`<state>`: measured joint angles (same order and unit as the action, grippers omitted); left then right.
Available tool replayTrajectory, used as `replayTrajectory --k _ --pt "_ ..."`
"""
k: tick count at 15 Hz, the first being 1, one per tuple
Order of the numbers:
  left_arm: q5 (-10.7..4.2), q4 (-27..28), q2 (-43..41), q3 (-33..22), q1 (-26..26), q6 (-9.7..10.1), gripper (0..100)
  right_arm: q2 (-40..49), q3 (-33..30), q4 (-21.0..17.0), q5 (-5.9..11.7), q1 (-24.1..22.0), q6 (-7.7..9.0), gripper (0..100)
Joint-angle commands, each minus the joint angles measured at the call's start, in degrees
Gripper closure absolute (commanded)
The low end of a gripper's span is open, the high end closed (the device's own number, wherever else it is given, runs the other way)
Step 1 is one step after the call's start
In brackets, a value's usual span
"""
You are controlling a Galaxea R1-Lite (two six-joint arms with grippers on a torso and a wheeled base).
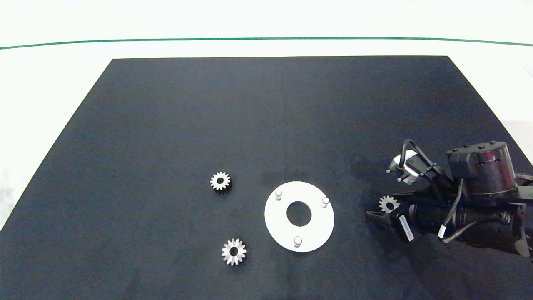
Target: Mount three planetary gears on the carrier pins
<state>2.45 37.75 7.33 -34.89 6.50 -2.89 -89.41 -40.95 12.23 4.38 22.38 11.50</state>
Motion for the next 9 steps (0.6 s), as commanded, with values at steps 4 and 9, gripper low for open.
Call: replayTrajectory --k 4,9 --pt "0.01 0.21 0.06 0.08 0.01 -0.01 0 0.2 0.08 -0.01 0.11 0.03 0.11 41" --pt "0.01 0.21 -0.03 0.26 0.09 -0.1 0 0.2 0.08 0.08 0.02 -0.06 0.11 50"
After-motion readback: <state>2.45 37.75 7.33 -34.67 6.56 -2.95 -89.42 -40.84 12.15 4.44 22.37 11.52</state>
